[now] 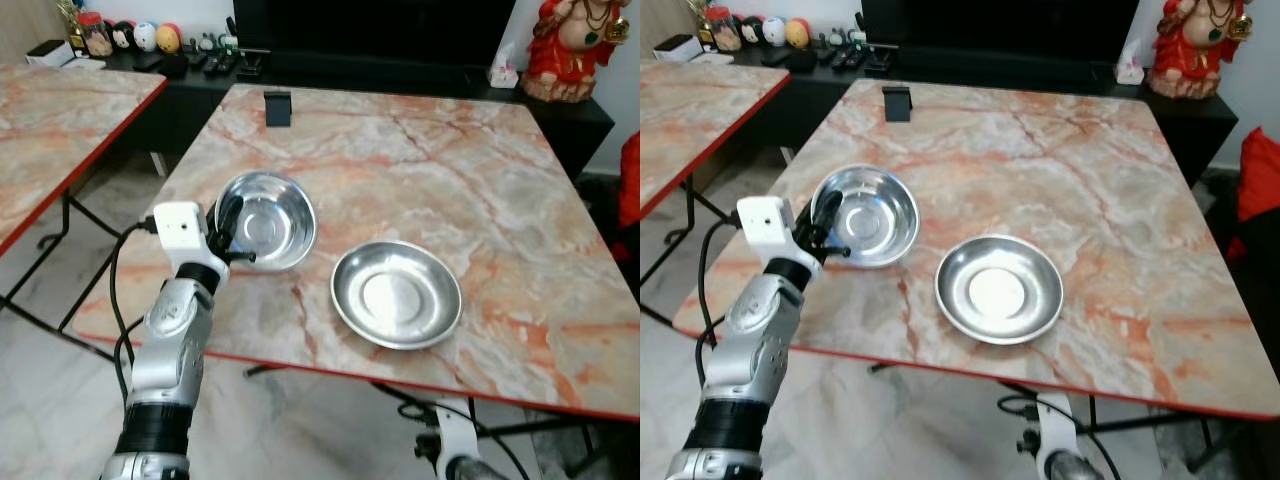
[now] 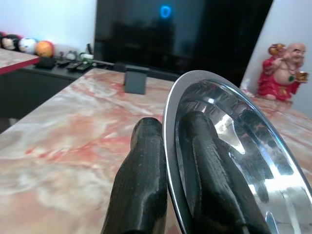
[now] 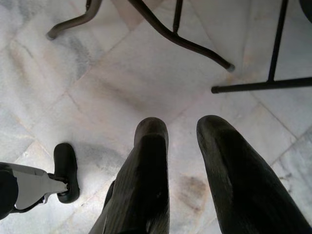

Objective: Setting the table

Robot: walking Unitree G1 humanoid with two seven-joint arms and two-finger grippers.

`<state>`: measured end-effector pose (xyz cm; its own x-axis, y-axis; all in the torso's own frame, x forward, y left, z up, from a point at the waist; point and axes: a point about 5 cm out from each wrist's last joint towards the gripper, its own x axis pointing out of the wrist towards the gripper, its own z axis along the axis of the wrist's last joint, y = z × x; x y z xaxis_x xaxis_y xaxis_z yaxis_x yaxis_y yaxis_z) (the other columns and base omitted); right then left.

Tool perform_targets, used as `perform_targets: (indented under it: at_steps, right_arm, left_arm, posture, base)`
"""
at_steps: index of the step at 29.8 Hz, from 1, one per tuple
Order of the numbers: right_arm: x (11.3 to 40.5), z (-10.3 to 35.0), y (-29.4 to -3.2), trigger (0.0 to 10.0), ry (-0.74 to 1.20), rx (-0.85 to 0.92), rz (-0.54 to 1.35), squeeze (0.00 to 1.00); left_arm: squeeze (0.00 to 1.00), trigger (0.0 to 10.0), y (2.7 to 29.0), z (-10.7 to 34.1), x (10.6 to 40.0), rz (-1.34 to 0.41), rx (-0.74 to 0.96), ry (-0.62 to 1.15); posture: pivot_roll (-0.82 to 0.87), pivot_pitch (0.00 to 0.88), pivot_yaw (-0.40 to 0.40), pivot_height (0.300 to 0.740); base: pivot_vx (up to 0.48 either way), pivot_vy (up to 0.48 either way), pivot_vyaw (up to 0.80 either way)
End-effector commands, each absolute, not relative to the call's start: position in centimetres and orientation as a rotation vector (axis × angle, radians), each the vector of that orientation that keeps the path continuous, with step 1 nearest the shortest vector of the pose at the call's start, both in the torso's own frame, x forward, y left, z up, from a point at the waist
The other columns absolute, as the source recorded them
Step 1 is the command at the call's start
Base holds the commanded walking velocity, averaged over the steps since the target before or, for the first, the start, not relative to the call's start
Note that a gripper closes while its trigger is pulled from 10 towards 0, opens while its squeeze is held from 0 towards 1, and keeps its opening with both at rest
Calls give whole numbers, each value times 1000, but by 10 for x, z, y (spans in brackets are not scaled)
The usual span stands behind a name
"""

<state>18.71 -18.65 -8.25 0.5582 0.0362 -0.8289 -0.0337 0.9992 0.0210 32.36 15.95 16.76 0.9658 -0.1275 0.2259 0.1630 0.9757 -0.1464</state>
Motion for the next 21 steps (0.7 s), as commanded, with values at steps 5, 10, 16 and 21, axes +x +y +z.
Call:
perform_targets:
  at_steps: [5,10,16,21]
  right_arm:
    - [187,-82,-189,10000,977,-2,36,0]
    - [187,-82,-189,10000,974,0,36,0]
    - [187,-82,-189,10000,974,-2,38,0]
    - [187,-82,-189,10000,976,3,38,0]
  left_arm:
    - [0,10000,157,173,323,-160,-156,-248]
    - [0,10000,157,174,323,-163,-158,-249]
    - [0,10000,157,174,324,-164,-156,-250]
    - [0,10000,157,175,324,-163,-155,-253]
  posture:
    - [56,0,-37,740]
    - [55,0,-37,740]
    - [58,0,-39,740]
    - [58,0,-39,740]
  base:
    - [0,0,0]
    - [0,0,0]
    - [0,0,0]
    - [0,-185,0]
